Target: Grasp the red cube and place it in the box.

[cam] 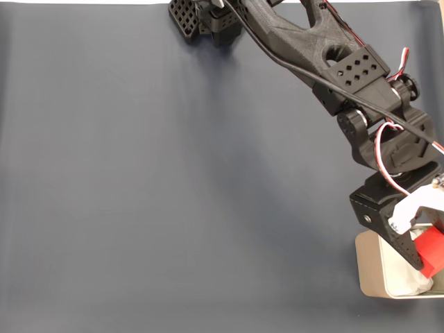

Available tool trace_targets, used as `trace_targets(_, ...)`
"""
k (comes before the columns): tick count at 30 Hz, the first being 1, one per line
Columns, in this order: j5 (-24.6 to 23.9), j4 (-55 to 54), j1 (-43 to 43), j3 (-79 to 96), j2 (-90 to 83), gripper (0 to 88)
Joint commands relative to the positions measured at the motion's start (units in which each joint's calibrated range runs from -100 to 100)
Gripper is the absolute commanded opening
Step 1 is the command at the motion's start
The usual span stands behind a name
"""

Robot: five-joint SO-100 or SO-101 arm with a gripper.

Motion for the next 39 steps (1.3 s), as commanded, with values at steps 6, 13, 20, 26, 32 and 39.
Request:
trace_targets(6, -0.5, 0.2, -0.4, -4.7, 0.5, 4.1)
trace_targets(13, -0.9, 0.2, -0.2, -4.4, 0.9, 4.1)
trace_targets(20, -1.5, 0.2, -0.3, -4.3, 1.3, 4.1)
trace_targets(26, -1.3, 0.2, -0.3, -4.6, 2.0, 4.1)
trace_targets(32, -1.3, 0.2, -0.3, -4.7, 2.4, 4.1)
trace_targets(39, -1.3, 0.2, -0.2, -4.6, 2.8, 4.2)
